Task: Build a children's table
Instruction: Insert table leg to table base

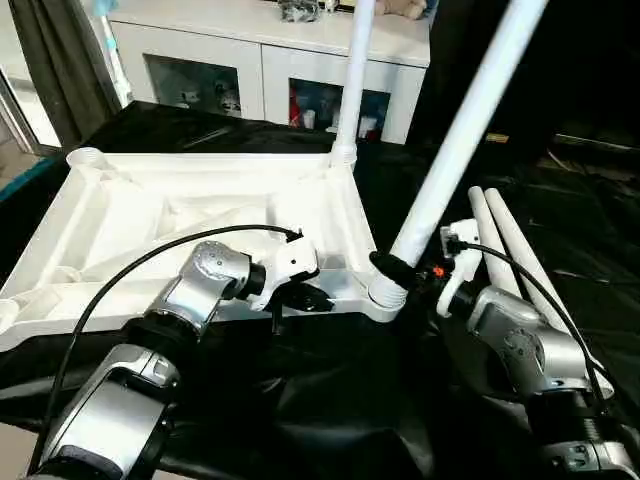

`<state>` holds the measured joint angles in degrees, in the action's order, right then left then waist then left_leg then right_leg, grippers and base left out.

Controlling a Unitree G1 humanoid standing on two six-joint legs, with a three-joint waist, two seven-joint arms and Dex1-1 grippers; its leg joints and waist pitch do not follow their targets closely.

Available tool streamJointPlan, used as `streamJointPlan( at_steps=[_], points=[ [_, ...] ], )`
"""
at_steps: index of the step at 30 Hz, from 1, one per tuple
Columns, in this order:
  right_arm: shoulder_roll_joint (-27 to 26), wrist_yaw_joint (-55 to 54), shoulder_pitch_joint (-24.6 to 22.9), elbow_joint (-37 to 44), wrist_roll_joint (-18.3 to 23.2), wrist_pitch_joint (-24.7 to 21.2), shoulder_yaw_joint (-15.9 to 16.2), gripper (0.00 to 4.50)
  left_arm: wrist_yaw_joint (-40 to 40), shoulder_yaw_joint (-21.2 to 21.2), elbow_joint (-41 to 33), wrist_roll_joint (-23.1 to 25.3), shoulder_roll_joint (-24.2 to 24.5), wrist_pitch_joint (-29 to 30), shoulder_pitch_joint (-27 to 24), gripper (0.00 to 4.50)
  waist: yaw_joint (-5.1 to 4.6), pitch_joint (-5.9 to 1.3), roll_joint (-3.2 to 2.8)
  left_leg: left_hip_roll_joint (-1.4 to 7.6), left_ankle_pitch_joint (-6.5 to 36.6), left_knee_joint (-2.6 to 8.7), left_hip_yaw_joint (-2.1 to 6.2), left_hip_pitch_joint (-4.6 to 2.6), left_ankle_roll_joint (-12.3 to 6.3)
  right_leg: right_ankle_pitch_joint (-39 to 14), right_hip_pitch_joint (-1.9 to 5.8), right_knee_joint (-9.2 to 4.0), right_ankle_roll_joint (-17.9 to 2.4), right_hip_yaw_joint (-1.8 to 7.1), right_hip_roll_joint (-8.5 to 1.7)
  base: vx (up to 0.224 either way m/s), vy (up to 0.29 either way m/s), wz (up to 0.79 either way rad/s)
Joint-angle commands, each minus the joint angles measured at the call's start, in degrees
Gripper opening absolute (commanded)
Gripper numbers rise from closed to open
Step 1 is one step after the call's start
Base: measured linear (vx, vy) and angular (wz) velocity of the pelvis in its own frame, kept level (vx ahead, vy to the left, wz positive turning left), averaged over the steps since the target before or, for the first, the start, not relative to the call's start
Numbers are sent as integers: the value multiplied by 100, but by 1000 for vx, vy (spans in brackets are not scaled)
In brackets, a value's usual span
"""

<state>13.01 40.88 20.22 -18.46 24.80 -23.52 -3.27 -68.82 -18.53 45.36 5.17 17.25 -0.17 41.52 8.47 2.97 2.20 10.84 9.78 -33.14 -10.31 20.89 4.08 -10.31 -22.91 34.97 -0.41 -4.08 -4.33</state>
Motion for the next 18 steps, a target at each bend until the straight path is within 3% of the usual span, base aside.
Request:
streamJointPlan(
  at_steps=[1, 5, 12, 18],
  points=[
    [-7, -8, -337, -418, -72, 7, -54, 193, 111, 6, 99, 58, 66, 52, -31, 0, 14, -321, -55, 284, 1899, 461, 136, -94, 106, -2189, 200, -559, -904, 299, -545, 0, 0, 0],
    [-42, -5, -631, -486, -319, 563, 48, 193, 179, 17, 147, 72, 58, 32, 8, 0, 24, -316, -70, 292, 1962, 476, 143, -98, 126, -2181, 196, -557, -915, 293, -541, 0, 0, 0],
    [3, 42, -815, -493, -818, 1490, 376, 193, 246, 37, 185, 98, 76, -3, 29, 0, 26, -299, -101, 284, 2159, 487, 168, -104, 100, -2734, 180, -623, -753, 293, -558, 0, 0, 0],
    [44, 123, -782, -581, -958, 1682, 555, 193, 241, 33, 221, 109, 99, -32, 36, 0, 8, -291, -93, 288, 2275, 502, 171, -106, 85, -2705, 170, -631, -774, 292, -544, 0, 0, 0]
  ],
)
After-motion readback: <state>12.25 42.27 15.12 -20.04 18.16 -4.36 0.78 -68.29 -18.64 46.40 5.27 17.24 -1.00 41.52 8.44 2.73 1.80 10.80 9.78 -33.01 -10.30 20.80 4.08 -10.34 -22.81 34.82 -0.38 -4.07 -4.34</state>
